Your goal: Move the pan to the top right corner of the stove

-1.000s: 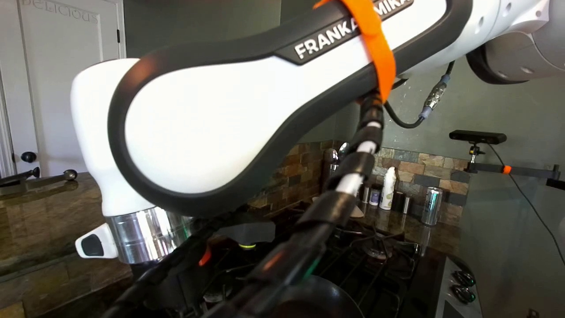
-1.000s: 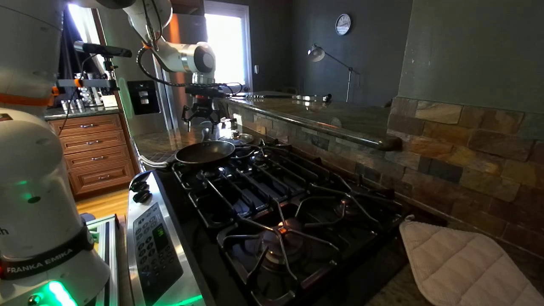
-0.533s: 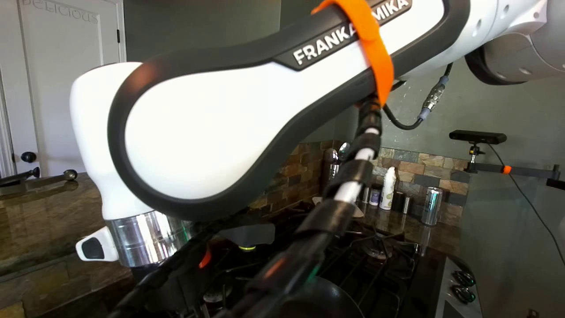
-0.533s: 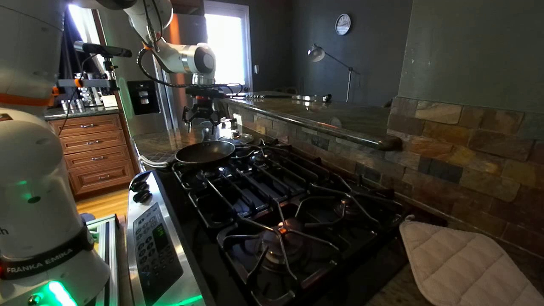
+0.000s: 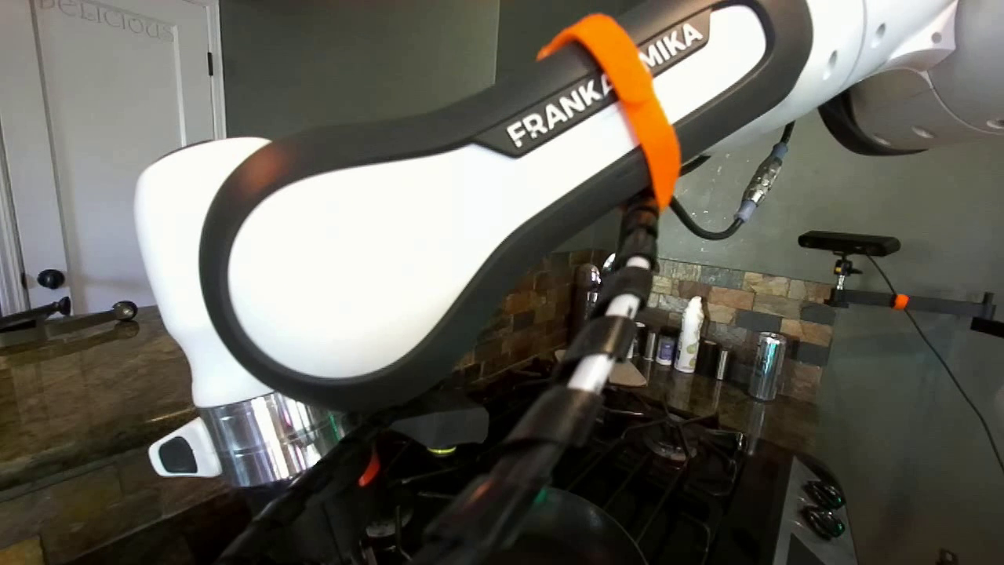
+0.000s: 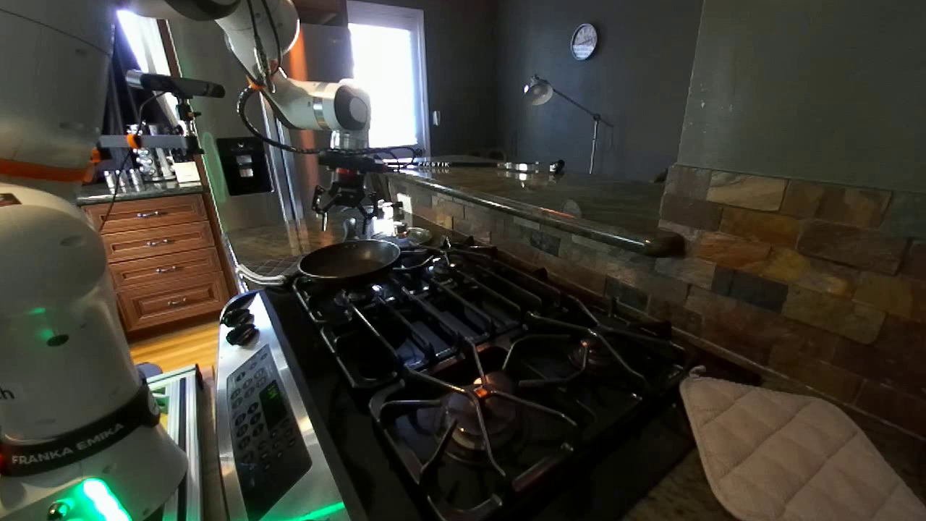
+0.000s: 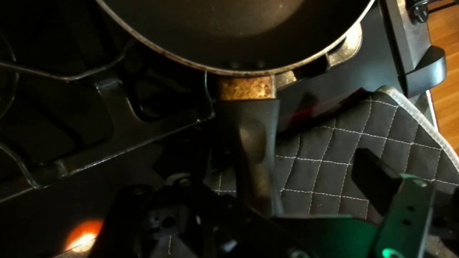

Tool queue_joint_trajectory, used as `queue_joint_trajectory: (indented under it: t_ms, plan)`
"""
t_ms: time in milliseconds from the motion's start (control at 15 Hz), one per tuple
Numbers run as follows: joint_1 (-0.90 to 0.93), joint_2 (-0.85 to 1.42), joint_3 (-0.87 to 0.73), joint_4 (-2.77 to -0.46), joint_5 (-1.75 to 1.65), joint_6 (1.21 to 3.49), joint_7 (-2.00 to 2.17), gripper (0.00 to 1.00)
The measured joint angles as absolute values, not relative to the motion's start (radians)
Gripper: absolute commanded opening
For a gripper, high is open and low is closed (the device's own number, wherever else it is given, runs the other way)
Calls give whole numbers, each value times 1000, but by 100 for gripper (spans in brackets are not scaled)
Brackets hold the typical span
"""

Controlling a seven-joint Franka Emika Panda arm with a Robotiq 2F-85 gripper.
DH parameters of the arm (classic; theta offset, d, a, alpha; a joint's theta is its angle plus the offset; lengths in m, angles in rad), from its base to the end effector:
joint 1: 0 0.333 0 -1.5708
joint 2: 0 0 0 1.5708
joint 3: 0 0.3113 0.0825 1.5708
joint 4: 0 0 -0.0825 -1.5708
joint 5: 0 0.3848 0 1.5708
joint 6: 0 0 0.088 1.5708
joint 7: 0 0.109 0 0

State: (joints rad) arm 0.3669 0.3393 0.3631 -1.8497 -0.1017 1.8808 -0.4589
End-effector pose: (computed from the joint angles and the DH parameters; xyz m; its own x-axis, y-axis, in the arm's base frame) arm 0.4547 0.3825 0.3244 0.3056 0.9227 -0.2352 0.9255 -0.3459 -0.1544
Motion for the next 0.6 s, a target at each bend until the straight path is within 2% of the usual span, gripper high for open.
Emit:
queue_joint_trajectory:
  t_ms: [133, 533, 600]
  plan:
    - [367, 341, 359, -1855, -103, 1881, -459, 61]
    - [366, 344, 355, -1862, -110, 1881, -459, 16]
    - [366, 344, 355, -1862, -112, 1881, -459, 12]
